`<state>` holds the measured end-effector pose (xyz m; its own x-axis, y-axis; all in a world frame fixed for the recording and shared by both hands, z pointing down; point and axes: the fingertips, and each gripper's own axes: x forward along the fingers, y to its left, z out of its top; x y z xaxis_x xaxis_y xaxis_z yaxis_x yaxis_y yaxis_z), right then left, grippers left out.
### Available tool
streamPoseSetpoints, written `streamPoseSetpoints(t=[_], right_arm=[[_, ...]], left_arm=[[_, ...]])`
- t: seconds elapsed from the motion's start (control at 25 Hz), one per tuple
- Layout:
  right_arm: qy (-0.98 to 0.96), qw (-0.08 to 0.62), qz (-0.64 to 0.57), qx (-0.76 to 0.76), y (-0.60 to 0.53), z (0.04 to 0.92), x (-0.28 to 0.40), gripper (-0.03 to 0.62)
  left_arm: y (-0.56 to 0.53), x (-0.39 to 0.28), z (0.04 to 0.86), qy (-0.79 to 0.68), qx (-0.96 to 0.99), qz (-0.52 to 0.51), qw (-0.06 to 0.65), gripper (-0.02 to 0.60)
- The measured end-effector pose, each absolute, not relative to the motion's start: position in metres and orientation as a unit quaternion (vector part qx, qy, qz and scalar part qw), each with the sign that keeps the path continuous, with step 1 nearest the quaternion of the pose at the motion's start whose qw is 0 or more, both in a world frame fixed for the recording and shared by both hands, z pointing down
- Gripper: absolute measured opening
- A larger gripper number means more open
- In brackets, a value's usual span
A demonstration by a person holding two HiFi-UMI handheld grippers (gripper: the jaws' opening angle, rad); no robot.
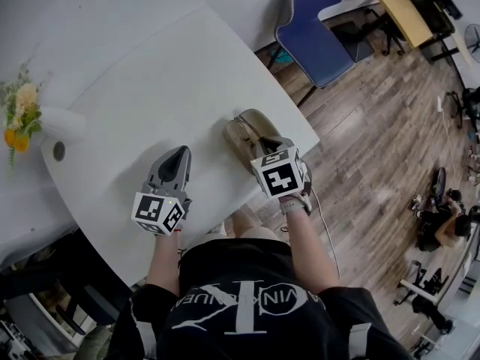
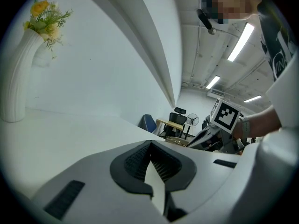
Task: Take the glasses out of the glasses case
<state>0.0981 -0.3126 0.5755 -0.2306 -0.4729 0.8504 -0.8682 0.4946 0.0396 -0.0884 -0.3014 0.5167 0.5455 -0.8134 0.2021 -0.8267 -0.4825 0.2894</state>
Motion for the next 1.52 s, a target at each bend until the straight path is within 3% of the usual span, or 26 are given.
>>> streamPoseSetpoints(t=[1.52], right_arm=[[-0.825, 0.180, 0.227, 0.486, -0.302, 0.488, 0.088, 0.037]], left_arm=[[-0.280, -0.133, 0.454, -0.513, 0.850, 0.006, 0.116, 0.014]])
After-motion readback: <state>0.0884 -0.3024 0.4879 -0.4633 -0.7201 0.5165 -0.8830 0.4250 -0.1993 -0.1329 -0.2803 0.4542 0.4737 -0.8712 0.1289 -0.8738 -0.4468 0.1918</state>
